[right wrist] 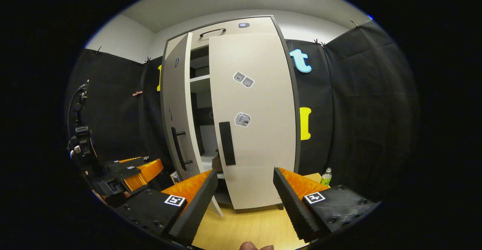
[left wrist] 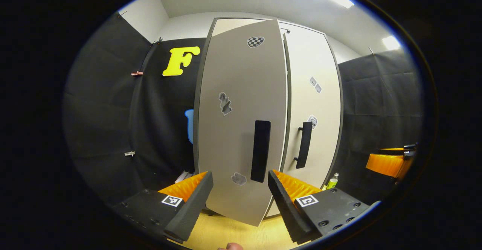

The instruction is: Grab one shoe with the right hand and put it into the shoe cabinet, grab the other shoe with the left hand and put it into the shoe cabinet; then close the right door with the right hand and the left door with the left hand.

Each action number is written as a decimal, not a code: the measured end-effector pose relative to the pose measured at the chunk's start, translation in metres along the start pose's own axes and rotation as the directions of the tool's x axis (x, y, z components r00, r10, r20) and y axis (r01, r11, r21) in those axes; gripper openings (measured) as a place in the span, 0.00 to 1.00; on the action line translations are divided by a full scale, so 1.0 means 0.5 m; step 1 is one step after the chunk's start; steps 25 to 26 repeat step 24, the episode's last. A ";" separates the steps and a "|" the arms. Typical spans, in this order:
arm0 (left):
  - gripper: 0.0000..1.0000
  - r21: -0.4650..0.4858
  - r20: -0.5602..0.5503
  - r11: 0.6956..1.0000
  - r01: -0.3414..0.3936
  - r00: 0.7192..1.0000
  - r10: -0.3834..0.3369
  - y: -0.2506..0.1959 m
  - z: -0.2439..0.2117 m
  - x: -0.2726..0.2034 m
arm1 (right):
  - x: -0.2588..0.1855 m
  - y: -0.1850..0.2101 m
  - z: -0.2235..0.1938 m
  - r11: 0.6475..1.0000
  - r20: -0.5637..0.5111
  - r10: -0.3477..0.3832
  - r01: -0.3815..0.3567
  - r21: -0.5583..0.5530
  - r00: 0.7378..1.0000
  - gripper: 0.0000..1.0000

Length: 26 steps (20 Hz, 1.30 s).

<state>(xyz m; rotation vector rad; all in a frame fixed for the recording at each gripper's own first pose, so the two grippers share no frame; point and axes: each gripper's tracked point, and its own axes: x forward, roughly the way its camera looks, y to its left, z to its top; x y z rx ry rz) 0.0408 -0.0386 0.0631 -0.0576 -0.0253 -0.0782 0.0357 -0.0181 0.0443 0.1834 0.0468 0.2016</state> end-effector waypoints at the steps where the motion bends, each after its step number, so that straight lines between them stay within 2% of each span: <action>1: 0.94 0.010 0.002 1.000 0.008 1.000 -0.008 0.000 0.004 -0.006 | -0.002 0.002 0.004 1.000 0.006 -0.003 0.003 -0.006 1.000 0.98; 4: 0.94 0.051 -0.017 0.998 0.027 1.000 -0.026 -0.002 -0.001 -0.033 | -0.017 0.019 0.007 1.000 0.028 -0.019 0.019 -0.014 0.999 0.98; 5: 0.97 0.058 -0.017 0.998 0.036 0.999 -0.035 -0.007 0.000 -0.044 | -0.030 0.027 0.004 1.000 0.034 -0.022 0.022 -0.015 0.999 0.98; 6: 0.94 0.064 -0.018 0.997 0.046 0.999 -0.045 -0.012 0.002 -0.054 | -0.042 0.030 0.004 0.999 0.040 -0.027 0.028 -0.018 0.999 0.98; 10: 0.95 0.090 -0.009 0.994 0.057 0.998 -0.056 -0.015 0.007 -0.088 | -0.055 0.033 -0.005 0.998 0.043 -0.044 0.045 -0.033 0.998 0.98; 14: 0.95 0.072 -0.002 0.994 0.084 0.996 -0.084 -0.027 0.010 -0.115 | -0.059 0.036 -0.009 0.998 0.041 -0.048 0.050 -0.034 0.998 0.98; 26: 0.95 0.078 -0.013 0.994 0.072 0.997 -0.071 -0.014 0.008 -0.128 | -0.073 0.054 -0.016 0.999 0.032 -0.035 0.036 -0.036 0.999 0.98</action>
